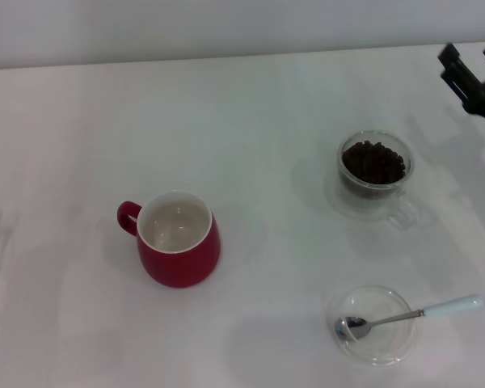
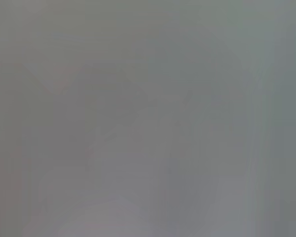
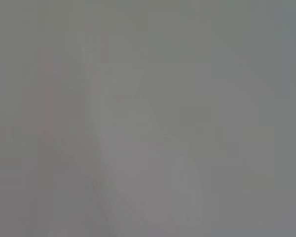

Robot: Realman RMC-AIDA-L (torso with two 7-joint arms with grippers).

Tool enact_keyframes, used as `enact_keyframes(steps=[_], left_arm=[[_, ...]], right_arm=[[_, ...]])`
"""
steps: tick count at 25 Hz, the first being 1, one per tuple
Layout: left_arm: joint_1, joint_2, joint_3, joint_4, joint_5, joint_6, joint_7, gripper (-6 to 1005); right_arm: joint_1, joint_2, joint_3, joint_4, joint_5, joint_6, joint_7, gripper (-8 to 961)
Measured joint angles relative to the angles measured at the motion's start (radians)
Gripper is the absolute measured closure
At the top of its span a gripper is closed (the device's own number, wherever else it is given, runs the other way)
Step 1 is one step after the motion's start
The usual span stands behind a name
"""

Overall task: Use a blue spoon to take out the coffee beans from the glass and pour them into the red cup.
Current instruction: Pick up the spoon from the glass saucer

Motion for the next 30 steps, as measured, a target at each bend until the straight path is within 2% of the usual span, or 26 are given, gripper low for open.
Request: enact_keyframes(steps=[3, 5, 6, 7, 9, 14, 15, 18, 21, 24, 30], left_arm=[[-0.030, 0.001, 0.004, -0.018, -0.001, -0.022, -0.048, 108], [-0.051, 0.001, 0.002, -0.024, -0.001, -0.045, -0.081, 107], [-0.062, 0.001, 0.000, -0.028, -0.001, -0.057, -0.100, 107], [-0.072, 0.001, 0.000, -0.035, -0.002, -0.071, -0.121, 107], [-0.088, 0.001, -0.001, -0.043, -0.003, -0.092, -0.156, 107], [-0.098, 0.001, -0.001, -0.053, -0.004, -0.104, -0.185, 108], [-0.098, 0.001, -0.002, -0.054, -0.004, -0.105, -0.185, 108], [-0.098, 0.000, -0.002, -0.054, -0.004, -0.109, -0.185, 107], [-0.093, -0.001, -0.001, -0.049, -0.004, -0.116, -0.186, 107], [-0.080, -0.003, 0.002, -0.046, -0.004, -0.117, -0.186, 107], [-0.077, -0.005, -0.001, -0.037, -0.004, -0.117, -0.193, 108]], right_arm=[[-0.038, -0.017, 0.000, 0.008, -0.052, -0.041, 0.056, 96], [-0.064, -0.037, -0.001, 0.011, -0.100, -0.061, 0.101, 95], [-0.091, -0.059, -0.001, 0.012, -0.158, -0.086, 0.152, 95], [-0.091, -0.059, -0.001, 0.012, -0.158, -0.086, 0.152, 95], [-0.113, -0.081, -0.001, 0.014, -0.220, -0.119, 0.196, 95], [-0.137, -0.159, 0.001, 0.070, -0.404, -0.269, 0.346, 95], [-0.131, -0.181, 0.000, 0.100, -0.449, -0.317, 0.392, 95], [-0.104, -0.217, -0.001, 0.186, -0.527, -0.434, 0.470, 96], [-0.075, -0.233, -0.004, 0.284, -0.551, -0.533, 0.507, 96], [-0.043, -0.247, -0.034, 0.445, -0.555, -0.626, 0.571, 96], [-0.045, -0.249, -0.111, 0.512, -0.554, -0.651, 0.684, 95]])
